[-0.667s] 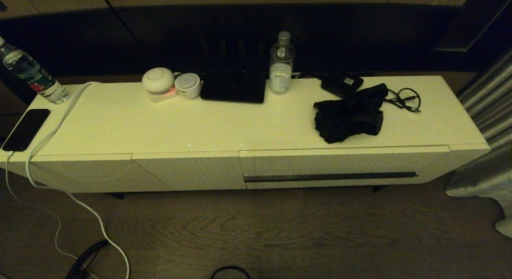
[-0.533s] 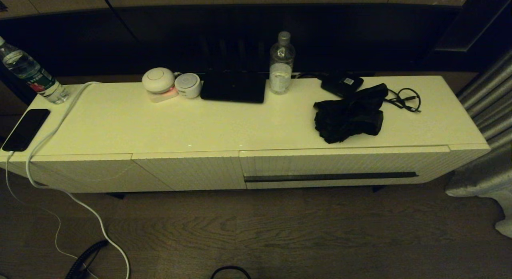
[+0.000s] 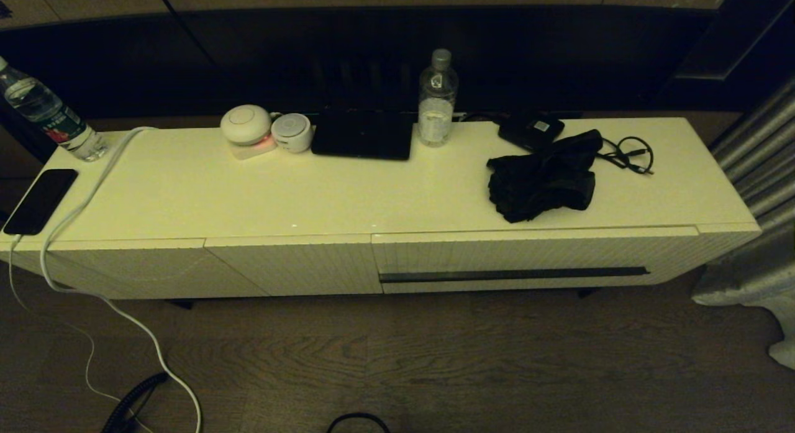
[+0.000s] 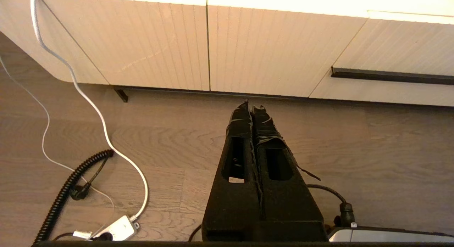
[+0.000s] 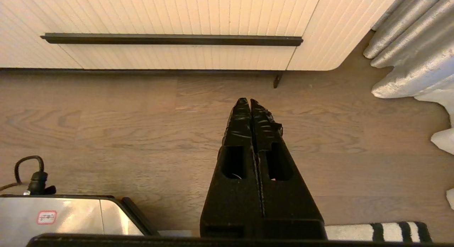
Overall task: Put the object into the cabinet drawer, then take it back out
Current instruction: Open the drawer
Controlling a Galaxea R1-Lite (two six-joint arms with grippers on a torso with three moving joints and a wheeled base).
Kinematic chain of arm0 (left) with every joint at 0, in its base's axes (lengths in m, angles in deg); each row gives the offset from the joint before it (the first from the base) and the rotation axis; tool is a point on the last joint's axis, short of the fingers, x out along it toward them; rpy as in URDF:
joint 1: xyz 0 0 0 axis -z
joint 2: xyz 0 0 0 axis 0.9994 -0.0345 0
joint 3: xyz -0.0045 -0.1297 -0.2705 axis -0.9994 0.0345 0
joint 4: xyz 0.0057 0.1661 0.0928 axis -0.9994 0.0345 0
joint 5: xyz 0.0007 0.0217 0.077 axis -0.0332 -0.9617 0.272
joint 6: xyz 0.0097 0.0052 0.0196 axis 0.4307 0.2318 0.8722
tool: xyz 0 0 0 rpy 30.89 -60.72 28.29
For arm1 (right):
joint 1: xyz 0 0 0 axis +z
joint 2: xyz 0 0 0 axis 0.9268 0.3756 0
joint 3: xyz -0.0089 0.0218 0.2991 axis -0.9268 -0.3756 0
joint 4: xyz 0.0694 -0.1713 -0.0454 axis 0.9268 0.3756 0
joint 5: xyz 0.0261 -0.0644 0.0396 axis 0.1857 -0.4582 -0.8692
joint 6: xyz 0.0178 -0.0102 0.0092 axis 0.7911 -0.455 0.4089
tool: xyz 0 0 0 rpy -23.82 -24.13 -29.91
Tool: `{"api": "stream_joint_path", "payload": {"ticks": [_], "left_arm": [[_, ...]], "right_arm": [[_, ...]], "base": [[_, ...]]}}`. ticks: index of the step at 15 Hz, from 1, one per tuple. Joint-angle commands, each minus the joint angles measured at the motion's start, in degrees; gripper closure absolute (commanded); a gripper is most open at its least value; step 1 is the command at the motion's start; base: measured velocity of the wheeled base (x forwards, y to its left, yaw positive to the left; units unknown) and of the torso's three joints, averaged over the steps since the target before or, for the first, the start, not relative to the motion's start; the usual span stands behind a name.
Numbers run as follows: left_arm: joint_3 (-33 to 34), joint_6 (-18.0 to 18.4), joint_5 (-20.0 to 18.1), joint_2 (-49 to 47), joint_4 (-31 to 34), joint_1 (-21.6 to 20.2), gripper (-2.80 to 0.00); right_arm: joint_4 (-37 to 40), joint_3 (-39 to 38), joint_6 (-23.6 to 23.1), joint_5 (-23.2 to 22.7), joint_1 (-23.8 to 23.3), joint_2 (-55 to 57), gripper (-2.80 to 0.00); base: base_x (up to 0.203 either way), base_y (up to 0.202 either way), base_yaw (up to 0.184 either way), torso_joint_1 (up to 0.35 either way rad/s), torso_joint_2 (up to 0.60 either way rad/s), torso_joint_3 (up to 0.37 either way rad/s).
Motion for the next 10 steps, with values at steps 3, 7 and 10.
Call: {"api": "stream_joint_path", "payload": {"ticks": [3, 7, 10], "left_arm": [[0.0, 0.0, 0.0, 0.1, 0.0, 0.0, 0.00], [0.0, 0.0, 0.0, 0.1, 0.0, 0.0, 0.00], [0.0, 0.0, 0.0, 0.1, 0.0, 0.0, 0.00]], "right_arm": [[7.2, 12.9, 0.0, 0.4, 0.1, 3.6, 0.00], [15.7, 27.6, -3.5, -1.3, 0.1, 13.6, 0.00], [16.5, 33.3, -13.4, -2.9, 1.0, 23.9, 0.00]], "base": [[0.000, 0.000, 0.000, 0.000, 0.00, 0.000], [0.000, 0.000, 0.000, 0.000, 0.00, 0.000], [0.000, 0.000, 0.000, 0.000, 0.00, 0.000]]}}
